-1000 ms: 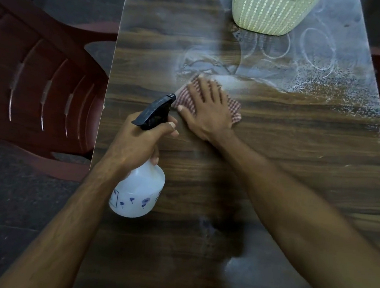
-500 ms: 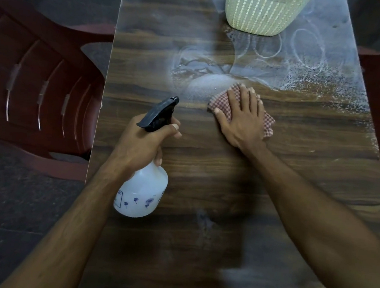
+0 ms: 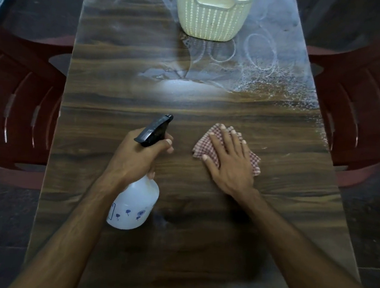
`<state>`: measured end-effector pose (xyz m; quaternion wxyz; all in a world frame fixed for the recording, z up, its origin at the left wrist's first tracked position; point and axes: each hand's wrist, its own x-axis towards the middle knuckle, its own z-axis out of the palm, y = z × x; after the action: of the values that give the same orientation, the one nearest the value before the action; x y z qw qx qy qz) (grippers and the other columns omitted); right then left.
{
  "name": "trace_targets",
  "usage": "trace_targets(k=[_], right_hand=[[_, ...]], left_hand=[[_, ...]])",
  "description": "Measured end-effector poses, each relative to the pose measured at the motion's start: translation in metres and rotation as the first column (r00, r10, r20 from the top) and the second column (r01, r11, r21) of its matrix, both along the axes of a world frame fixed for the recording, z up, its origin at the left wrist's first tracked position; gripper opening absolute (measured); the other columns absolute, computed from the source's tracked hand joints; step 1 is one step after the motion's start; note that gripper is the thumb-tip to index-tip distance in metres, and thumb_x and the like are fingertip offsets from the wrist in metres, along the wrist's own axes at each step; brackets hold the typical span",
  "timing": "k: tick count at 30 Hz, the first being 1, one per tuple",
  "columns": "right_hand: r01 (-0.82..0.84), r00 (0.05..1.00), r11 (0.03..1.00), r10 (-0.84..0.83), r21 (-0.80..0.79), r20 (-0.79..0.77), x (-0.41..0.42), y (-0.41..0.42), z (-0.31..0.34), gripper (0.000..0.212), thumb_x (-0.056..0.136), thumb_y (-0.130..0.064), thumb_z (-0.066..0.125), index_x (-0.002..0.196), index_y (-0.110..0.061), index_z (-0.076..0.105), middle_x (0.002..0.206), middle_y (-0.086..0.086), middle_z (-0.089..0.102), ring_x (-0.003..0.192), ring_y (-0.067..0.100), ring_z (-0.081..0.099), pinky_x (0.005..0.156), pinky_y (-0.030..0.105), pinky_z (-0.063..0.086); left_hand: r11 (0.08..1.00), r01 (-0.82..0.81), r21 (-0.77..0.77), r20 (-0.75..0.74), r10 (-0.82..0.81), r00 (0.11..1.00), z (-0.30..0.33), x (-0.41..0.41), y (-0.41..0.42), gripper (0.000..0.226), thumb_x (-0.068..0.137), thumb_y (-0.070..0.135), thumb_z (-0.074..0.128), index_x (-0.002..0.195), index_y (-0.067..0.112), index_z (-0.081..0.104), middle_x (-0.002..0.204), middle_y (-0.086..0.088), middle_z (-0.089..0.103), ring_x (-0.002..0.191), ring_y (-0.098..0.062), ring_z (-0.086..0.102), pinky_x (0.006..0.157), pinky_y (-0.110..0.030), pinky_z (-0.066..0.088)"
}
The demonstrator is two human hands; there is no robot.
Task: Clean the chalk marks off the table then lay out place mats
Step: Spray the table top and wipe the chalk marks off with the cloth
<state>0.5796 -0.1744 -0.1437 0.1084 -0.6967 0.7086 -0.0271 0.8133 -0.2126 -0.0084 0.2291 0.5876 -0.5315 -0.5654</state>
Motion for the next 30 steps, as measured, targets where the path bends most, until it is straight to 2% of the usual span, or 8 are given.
trace_targets(k=[6, 10, 13, 16, 20, 22, 26, 30], right_hand=[[0.214, 0.977, 0.976, -0.214, 0.031, -0.014, -0.114, -0.011, 0.001, 0.067, 0.098, -0.063, 0.027, 0.157, -0.031, 0.021, 0.167, 0.0, 0.007, 0.153, 0.023, 0.004, 0.124, 0.044, 0.004], [0.323, 0.946, 0.945, -0.323, 0.051, -0.013, -0.178, -0.051, 0.0, 0.07, 0.099, -0.064, 0.024, 0.158, -0.029, 0.014, 0.167, 0.002, 0.0, 0.153, 0.023, -0.004, 0.123, 0.045, -0.002], [0.309, 0.951, 0.95, -0.309, 0.053, 0.001, -0.207, -0.099, 0.001, 0.072, 0.097, -0.066, 0.021, 0.158, -0.029, 0.014, 0.167, 0.004, 0.002, 0.153, 0.026, -0.002, 0.123, 0.047, -0.003], [0.244, 0.97, 0.969, -0.244, 0.047, -0.007, -0.21, -0.126, 0.0, 0.072, 0.097, -0.067, 0.02, 0.158, -0.029, 0.014, 0.167, 0.005, 0.002, 0.153, 0.027, -0.001, 0.123, 0.047, -0.004], [-0.019, 0.999, 1.0, 0.02, 0.023, -0.029, -0.201, -0.085, -0.001, 0.07, 0.098, -0.066, 0.017, 0.158, -0.03, 0.008, 0.167, 0.004, -0.002, 0.153, 0.025, -0.004, 0.124, 0.047, -0.002], [-0.071, 0.997, 0.997, 0.072, 0.002, -0.012, -0.206, -0.045, -0.004, 0.068, 0.099, -0.064, 0.019, 0.158, -0.031, 0.012, 0.167, 0.002, 0.0, 0.153, 0.022, -0.003, 0.124, 0.045, -0.001], [-0.029, 1.0, 1.0, 0.029, 0.008, -0.009, -0.236, -0.016, -0.01, 0.068, 0.097, -0.065, 0.019, 0.157, -0.034, 0.018, 0.167, -0.004, 0.004, 0.153, 0.019, 0.002, 0.124, 0.044, 0.006], [0.052, 0.999, 0.999, -0.052, 0.016, 0.004, -0.258, -0.078, -0.005, 0.073, 0.094, -0.067, 0.017, 0.158, -0.03, 0.018, 0.167, 0.002, 0.004, 0.153, 0.026, 0.001, 0.124, 0.047, 0.003]], left_hand=[[0.996, 0.089, 0.001, -0.006, -0.089, 0.996, -0.001, -0.095, 0.001, 0.008, 0.094, 0.02, 0.061, 0.1, 0.017, 0.066, 0.096, -0.005, 0.073, 0.041, -0.005, 0.055, 0.049, -0.028, 0.046], [0.994, 0.103, -0.019, -0.015, -0.103, 0.995, 0.003, -0.141, 0.0, 0.01, 0.094, 0.019, 0.062, 0.101, 0.015, 0.067, 0.096, -0.005, 0.073, 0.049, 0.002, 0.061, 0.053, -0.028, 0.054], [0.995, 0.097, -0.024, 0.0, -0.097, 0.995, 0.003, -0.161, -0.003, 0.01, 0.094, 0.021, 0.062, 0.101, 0.016, 0.067, 0.092, -0.004, 0.074, 0.039, -0.007, 0.054, 0.055, -0.033, 0.053], [0.998, 0.067, -0.012, 0.01, -0.067, 0.998, 0.001, -0.171, -0.004, 0.009, 0.093, 0.021, 0.063, 0.1, 0.016, 0.067, 0.091, -0.003, 0.074, 0.037, -0.012, 0.05, 0.048, -0.031, 0.049], [0.999, 0.038, -0.005, 0.03, -0.038, 0.999, 0.002, -0.183, -0.009, 0.01, 0.094, 0.018, 0.062, 0.101, 0.014, 0.067, 0.093, -0.006, 0.074, 0.037, -0.015, 0.048, 0.047, -0.031, 0.046], [0.999, 0.031, -0.009, 0.035, -0.03, 0.999, 0.004, -0.19, -0.012, 0.011, 0.094, 0.018, 0.061, 0.103, 0.014, 0.066, 0.094, -0.006, 0.074, 0.037, -0.015, 0.048, 0.047, -0.03, 0.046], [1.0, 0.006, -0.011, 0.027, -0.006, 1.0, 0.003, -0.197, -0.016, 0.011, 0.094, 0.017, 0.061, 0.102, 0.012, 0.067, 0.093, -0.005, 0.074, 0.036, -0.019, 0.046, 0.047, -0.027, 0.046], [1.0, -0.015, -0.004, 0.019, 0.015, 1.0, -0.001, -0.197, -0.017, 0.012, 0.094, 0.017, 0.06, 0.103, 0.01, 0.066, 0.094, -0.006, 0.074, 0.037, -0.024, 0.044, 0.047, -0.027, 0.044]])
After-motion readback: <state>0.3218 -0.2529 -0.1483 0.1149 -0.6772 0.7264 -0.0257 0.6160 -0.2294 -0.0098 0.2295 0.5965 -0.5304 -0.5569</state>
